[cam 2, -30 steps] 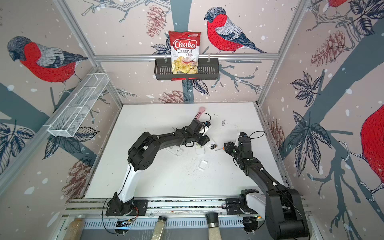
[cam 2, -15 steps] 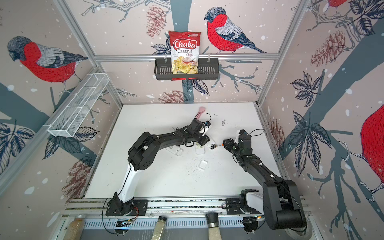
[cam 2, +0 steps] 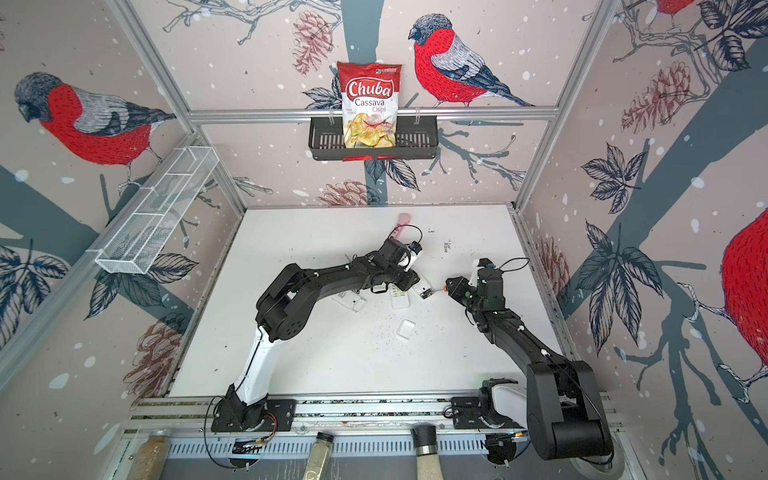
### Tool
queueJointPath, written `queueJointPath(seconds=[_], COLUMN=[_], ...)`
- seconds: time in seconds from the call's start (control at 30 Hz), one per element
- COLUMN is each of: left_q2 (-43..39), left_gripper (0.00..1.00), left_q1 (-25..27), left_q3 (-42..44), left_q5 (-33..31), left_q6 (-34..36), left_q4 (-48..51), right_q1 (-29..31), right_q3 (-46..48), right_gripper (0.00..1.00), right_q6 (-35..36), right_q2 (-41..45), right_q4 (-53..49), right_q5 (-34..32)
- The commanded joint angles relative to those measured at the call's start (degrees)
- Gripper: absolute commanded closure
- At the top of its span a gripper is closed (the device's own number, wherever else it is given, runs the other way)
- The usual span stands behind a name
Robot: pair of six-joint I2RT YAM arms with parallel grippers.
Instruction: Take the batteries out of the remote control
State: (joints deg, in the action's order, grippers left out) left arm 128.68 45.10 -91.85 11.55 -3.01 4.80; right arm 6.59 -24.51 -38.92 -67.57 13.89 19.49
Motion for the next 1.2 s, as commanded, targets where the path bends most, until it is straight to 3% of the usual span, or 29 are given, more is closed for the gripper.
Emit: queueJointPath(seconds=[0.0, 1.17], left_q2=[0.5, 0.7], left_gripper=[0.57, 0.57], left_q1=[-0.2, -0.3], left_q3=[0.0, 0.1], left_q5=[-0.6, -0.3], left_q6=[-0.1, -0.4], left_q4=[4.6, 4.3], right_q1=[-0.1, -0.9], right_q3=[-0.2, 0.6], right_gripper=[1.0, 1.0], right_q6=[1.2, -1.8], right_q2=[0.6, -2.9], right_q4=[-1.0, 4.8], right_q5=[0.3, 2.6])
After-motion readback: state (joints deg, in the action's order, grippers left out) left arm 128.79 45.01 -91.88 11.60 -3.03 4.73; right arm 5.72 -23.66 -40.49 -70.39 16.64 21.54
